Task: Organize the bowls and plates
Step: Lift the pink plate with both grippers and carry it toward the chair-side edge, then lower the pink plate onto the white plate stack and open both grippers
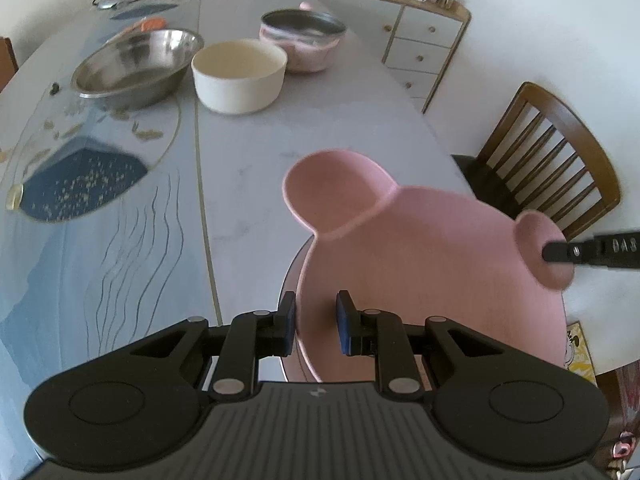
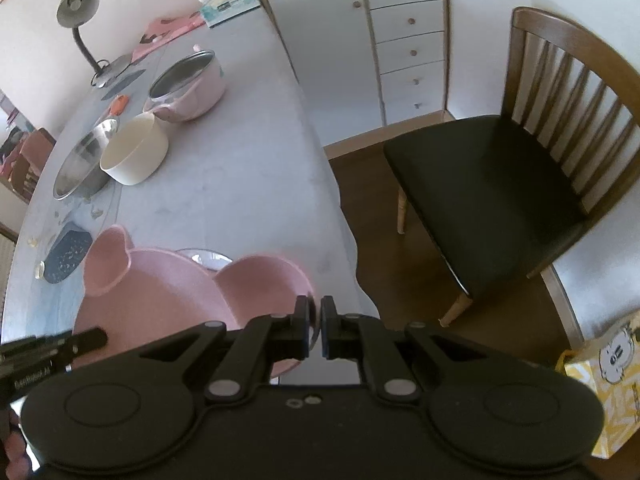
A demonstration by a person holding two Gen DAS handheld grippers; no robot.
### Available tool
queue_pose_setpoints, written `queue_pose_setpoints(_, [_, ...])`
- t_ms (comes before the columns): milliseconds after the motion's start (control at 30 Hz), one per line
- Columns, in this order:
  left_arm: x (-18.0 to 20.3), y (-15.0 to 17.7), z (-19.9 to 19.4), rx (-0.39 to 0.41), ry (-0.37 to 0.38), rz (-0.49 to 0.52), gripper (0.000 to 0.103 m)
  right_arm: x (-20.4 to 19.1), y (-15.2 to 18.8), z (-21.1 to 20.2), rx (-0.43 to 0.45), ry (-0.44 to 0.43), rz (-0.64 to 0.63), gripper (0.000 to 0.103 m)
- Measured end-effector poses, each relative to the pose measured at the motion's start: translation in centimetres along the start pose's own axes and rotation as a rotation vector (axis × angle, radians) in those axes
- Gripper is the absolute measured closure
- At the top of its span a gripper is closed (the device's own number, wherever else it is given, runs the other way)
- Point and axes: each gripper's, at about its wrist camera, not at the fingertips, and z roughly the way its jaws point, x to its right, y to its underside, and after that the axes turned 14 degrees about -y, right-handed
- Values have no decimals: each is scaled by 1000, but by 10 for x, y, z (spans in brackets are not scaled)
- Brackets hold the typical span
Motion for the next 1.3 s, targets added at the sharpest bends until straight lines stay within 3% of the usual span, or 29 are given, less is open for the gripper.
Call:
queue_pose_setpoints(367, [0,9,5,-35,-16,-21,83,8,-22,33,-76,-32,-57,94])
queue_pose_setpoints(767, [2,10,9,-50,-21,-22,83,3,-36,49,-79,-26,-89,91])
queue_pose_setpoints(1300, [-4,9,4,-37,-1,-19,83,-5,-28,30,-47,-22,-92,76])
